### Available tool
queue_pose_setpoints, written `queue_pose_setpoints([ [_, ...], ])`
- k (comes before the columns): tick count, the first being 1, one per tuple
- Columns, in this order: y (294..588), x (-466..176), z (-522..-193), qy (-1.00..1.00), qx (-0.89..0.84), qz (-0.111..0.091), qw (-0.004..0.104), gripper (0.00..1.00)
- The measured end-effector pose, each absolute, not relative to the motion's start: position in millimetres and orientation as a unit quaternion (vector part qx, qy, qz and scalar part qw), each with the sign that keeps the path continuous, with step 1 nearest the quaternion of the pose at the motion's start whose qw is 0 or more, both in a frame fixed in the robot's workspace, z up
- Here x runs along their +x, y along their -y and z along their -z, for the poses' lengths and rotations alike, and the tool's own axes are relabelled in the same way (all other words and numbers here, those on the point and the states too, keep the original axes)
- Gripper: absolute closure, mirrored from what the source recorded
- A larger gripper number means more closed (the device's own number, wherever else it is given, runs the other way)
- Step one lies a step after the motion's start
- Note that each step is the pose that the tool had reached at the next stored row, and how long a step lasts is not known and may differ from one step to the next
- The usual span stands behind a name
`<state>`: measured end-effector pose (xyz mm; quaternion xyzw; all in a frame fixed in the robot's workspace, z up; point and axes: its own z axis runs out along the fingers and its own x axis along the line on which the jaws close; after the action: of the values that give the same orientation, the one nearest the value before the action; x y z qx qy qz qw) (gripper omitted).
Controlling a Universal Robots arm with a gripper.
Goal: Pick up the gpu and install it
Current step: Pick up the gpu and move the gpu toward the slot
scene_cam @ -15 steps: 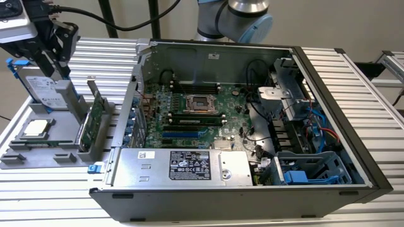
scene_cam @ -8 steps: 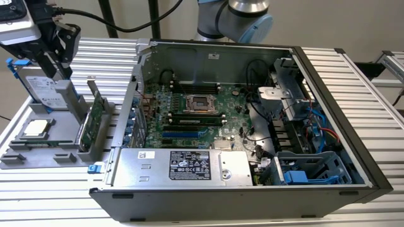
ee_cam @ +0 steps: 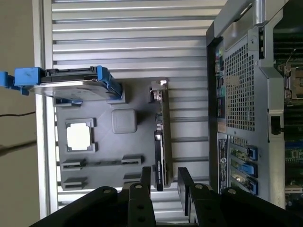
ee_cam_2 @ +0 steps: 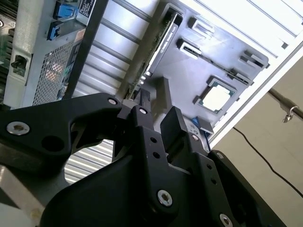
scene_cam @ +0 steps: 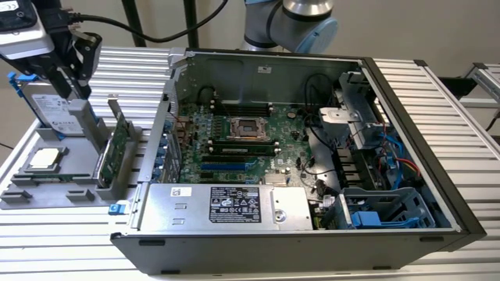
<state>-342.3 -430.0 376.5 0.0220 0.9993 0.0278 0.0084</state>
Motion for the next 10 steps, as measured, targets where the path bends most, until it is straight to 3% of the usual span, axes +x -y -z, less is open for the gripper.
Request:
queue_pose_setpoints([
  [10,430.1,-341.3,-370.1,-0.999,0.021,-0.028,0.008,0.0],
])
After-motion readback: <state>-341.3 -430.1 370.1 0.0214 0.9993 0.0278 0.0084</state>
